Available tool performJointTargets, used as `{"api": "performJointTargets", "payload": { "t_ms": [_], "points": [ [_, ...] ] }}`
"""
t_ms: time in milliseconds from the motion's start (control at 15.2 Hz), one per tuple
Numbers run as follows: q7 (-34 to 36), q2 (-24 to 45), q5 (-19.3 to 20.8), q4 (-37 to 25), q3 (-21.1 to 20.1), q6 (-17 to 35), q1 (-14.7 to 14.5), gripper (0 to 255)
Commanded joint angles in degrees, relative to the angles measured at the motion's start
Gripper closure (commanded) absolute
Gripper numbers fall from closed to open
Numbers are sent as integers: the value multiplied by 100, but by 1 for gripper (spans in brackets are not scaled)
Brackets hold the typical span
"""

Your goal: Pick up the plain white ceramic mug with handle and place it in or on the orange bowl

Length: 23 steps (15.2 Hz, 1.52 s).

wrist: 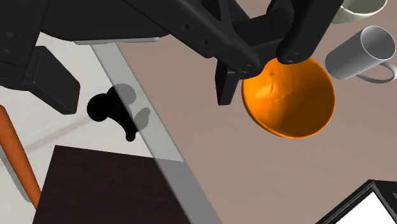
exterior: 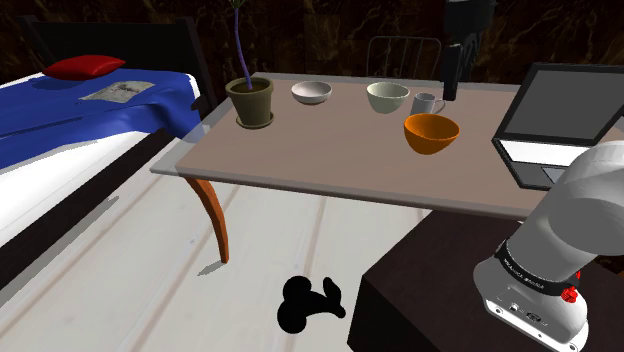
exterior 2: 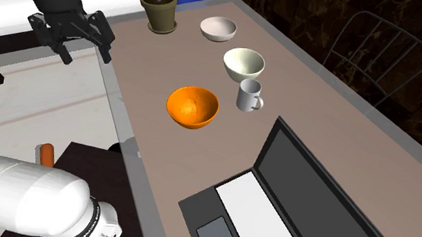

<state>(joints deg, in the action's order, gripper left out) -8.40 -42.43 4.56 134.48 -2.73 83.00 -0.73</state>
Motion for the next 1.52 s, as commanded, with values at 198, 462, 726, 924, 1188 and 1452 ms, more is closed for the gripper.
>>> {"api": "performJointTargets", "payload": {
  "t_ms": [198,462,726,924,1188,1452],
  "points": [
    [-287,201,209,134,323,475,128,0],
    [-658,579,438,206,754,1118,290,0],
    [-1029,1073,588,156,1178,1755,430,0],
    [-1318,1512,634,37,1491,2215,512,0],
    [-1738,2175,576,-226,1894,2789,591,0],
    [-2218,2917,353,-609,2272,3292,644,0]
  ]
}}
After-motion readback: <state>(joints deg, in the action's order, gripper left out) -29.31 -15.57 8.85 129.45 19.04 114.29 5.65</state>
